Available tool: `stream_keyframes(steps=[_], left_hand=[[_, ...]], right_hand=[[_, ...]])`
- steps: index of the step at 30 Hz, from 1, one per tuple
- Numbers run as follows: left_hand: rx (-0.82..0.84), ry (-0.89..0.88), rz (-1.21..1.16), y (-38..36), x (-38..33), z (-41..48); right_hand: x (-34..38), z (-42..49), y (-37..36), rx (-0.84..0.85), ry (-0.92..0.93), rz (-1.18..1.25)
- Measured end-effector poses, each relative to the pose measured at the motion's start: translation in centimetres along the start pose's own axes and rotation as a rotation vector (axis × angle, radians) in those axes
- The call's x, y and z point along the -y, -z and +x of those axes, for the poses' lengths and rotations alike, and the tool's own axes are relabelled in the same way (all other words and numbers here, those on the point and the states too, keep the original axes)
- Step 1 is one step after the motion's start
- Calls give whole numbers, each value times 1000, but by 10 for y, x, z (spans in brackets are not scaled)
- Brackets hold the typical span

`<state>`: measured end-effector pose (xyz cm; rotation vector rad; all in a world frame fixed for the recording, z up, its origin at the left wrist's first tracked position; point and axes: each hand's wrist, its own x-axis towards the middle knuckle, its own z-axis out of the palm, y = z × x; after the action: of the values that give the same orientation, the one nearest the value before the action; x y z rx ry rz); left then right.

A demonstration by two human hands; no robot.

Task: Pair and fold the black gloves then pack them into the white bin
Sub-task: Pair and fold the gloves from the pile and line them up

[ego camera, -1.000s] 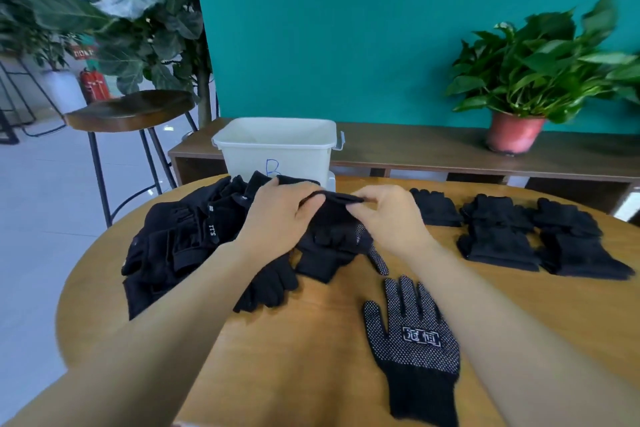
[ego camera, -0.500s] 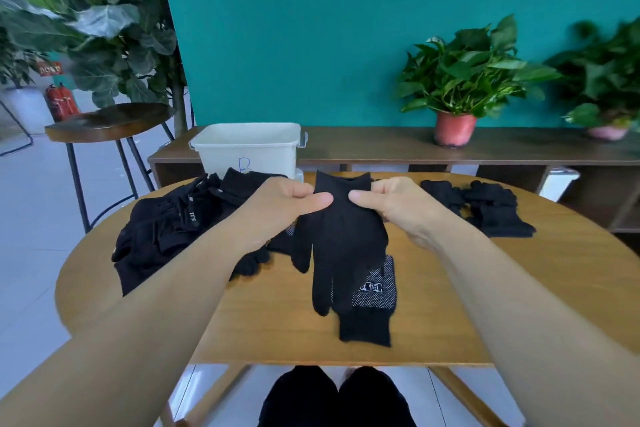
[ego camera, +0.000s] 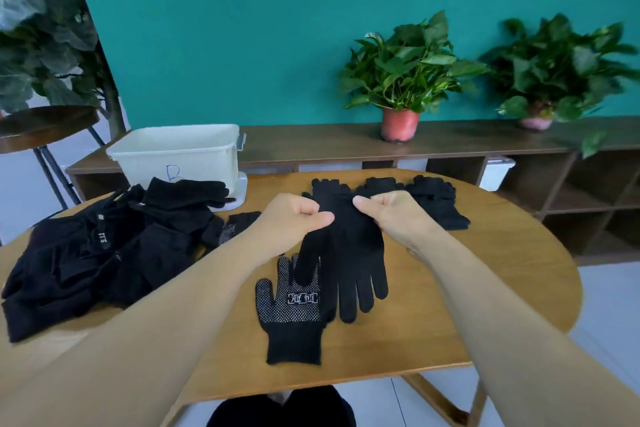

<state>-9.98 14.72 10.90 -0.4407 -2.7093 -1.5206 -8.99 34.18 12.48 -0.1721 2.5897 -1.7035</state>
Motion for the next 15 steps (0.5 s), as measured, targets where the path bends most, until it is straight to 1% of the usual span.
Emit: stream_keyframes(steps=[4,7,9,10,12,14,15], left_hand=[[-45,-33,-42,-17,-14,41],[-72,-93,-59,-28,-19,56],[-42,-116,-9,-40,-4,53],[-2,-115,6,-50,8,48],[102,-84,48,-71,40,31],[179,-74,159,-89,64,8],[192,-110,251,-97,72,-2]], right_hand=[[-2,24,28,-127,20,-43],[-6,33,45,-170,78,-118],[-23,28,48,-139,119,-157],[-37,22,48,-100,118,-180],[-76,5,43,-8,51,-253],[-111,-15,35,63,6,-316],[-126,-24,32,79,28,-355]])
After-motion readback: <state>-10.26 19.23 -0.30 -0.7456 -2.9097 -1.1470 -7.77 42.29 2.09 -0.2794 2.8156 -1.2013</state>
